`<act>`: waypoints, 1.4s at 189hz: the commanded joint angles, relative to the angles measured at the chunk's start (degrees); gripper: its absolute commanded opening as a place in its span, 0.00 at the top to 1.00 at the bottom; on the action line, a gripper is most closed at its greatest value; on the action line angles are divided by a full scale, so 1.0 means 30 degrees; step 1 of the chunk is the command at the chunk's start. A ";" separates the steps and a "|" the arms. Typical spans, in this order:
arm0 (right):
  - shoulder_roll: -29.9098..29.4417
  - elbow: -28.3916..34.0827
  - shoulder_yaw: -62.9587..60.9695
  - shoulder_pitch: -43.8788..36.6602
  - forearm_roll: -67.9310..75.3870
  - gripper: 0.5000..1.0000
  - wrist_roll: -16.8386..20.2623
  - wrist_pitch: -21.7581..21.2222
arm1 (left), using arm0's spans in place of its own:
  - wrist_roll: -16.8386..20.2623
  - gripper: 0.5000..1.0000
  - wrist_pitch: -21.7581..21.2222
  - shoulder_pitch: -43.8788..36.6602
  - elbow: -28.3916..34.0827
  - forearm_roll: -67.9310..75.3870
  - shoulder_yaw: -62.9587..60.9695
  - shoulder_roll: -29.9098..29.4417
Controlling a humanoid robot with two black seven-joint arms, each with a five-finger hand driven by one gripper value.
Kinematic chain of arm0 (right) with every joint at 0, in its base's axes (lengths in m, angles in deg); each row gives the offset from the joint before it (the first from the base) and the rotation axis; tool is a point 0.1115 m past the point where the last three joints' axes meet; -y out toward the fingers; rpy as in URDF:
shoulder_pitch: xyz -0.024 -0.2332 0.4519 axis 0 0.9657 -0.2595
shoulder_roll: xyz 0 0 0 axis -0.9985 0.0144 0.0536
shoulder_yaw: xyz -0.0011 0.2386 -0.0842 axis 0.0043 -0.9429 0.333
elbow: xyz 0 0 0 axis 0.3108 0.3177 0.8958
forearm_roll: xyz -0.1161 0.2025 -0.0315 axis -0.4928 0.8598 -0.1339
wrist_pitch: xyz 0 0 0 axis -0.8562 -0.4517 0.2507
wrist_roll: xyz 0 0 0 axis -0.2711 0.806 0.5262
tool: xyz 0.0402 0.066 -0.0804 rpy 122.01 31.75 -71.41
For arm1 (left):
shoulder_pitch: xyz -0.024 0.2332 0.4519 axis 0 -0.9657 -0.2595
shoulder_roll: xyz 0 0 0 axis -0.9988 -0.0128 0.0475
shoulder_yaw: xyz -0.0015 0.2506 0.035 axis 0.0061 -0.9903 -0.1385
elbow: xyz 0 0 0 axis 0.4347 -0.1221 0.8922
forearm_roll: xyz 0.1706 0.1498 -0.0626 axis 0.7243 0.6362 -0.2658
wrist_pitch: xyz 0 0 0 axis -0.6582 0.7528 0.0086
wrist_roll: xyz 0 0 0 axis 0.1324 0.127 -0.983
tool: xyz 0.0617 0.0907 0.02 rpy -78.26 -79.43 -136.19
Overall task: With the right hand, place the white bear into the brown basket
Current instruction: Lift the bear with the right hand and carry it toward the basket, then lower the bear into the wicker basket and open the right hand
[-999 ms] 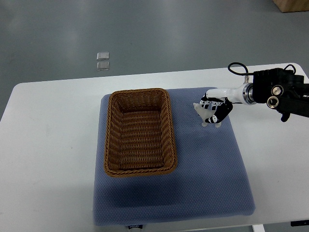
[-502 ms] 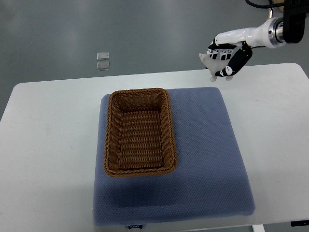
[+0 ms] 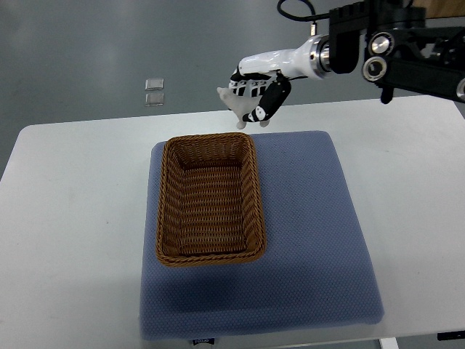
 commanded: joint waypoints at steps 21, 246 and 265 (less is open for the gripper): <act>-0.4579 -0.3137 0.0749 0.0828 0.0106 1.00 -0.0045 0.0521 | 0.0002 0.00 0.0001 0.0005 0.0158 -0.0034 -0.0025 0.0000; -0.7276 -0.5716 0.0368 0.5634 0.0047 0.61 -0.0104 0.1752 | 0.0002 0.00 0.0001 0.0005 0.0187 -0.0063 0.0005 0.0000; -0.7276 -0.5716 0.0368 0.5546 0.0047 0.49 -0.0104 0.1752 | 0.0002 0.00 0.0001 0.0005 0.0187 -0.0063 0.0005 0.0000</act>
